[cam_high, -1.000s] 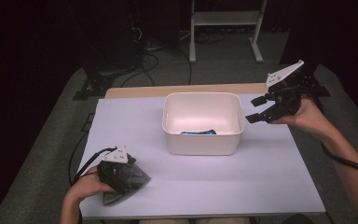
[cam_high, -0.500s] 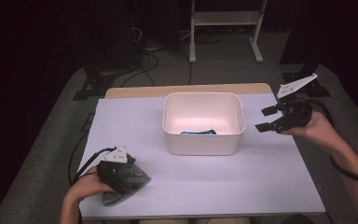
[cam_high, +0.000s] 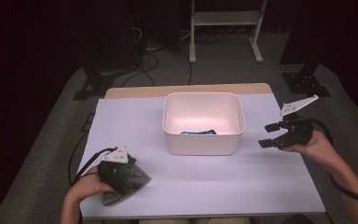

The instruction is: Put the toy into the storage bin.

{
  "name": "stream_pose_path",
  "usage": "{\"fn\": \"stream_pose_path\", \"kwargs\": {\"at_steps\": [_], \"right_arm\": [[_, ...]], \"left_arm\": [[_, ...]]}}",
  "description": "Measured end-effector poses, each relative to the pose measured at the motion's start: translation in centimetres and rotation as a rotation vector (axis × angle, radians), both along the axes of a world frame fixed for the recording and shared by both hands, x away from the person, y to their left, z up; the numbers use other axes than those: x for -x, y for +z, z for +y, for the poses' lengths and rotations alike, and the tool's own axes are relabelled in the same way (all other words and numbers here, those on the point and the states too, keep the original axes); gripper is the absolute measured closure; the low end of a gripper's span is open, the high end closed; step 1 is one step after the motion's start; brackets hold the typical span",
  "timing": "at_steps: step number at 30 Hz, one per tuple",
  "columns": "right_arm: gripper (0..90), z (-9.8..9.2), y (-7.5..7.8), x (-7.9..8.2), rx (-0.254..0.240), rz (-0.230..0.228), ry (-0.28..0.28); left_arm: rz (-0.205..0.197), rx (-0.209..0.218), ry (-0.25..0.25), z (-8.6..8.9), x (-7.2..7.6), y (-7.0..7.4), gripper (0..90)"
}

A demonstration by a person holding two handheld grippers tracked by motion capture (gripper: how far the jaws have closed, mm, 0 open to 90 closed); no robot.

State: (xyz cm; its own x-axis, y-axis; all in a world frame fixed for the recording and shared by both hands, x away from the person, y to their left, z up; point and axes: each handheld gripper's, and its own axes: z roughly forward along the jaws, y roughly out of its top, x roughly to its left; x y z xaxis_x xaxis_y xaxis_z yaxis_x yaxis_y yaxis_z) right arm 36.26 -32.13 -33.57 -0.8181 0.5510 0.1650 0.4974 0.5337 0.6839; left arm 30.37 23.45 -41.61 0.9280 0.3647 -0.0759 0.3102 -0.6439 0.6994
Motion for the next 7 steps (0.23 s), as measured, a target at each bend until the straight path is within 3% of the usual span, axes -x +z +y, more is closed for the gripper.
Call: {"fn": "stream_pose_path", "kwargs": {"at_steps": [7], "right_arm": [[19.7, -0.8, -2.7, 1.2, -0.006, 0.038, -0.022]], "left_arm": [[-0.001, -0.001, -0.004, -0.1, 0.0, 0.0, 3.1]]}}
